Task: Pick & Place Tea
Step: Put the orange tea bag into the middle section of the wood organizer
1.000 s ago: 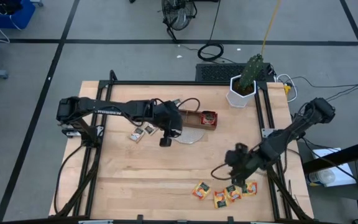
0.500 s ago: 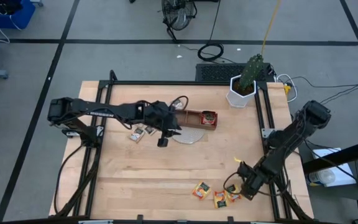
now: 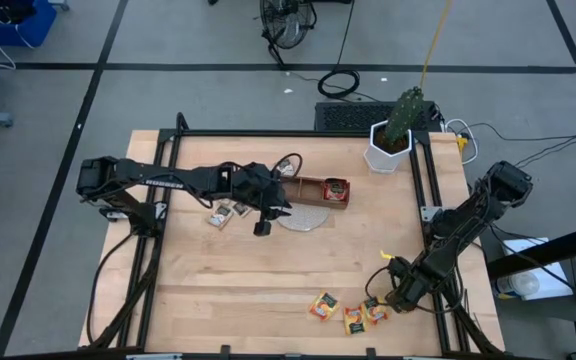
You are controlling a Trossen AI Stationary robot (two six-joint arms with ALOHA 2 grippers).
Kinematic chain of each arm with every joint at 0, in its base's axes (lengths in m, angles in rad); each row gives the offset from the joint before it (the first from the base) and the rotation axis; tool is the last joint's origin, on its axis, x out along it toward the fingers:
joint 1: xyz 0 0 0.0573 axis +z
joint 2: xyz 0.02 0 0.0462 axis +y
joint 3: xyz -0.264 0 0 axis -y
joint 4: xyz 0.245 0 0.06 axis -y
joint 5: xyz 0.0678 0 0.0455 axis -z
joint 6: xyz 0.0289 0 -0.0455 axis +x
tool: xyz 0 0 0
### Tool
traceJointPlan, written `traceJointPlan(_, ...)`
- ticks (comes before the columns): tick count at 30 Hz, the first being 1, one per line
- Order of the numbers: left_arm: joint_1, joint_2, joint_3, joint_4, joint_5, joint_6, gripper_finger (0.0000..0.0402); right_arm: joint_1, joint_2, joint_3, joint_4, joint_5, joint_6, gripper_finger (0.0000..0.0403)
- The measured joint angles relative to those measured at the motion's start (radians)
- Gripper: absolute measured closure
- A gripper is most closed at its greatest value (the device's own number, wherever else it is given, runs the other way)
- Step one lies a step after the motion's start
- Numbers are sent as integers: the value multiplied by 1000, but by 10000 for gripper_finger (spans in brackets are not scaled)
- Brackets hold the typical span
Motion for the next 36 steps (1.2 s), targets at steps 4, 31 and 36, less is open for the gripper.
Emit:
traceJointPlan(4,0,0,0,0,0,-1,305,-5,3,-3,13,-50,58,200)
traceJointPlan(31,0,0,0,8,-9,-20,305,-40,-174,-11,323,816,-345,245)
traceJointPlan(36,0,0,0,8,-9,-27,305,-86,-172,39,802,817,-883,248)
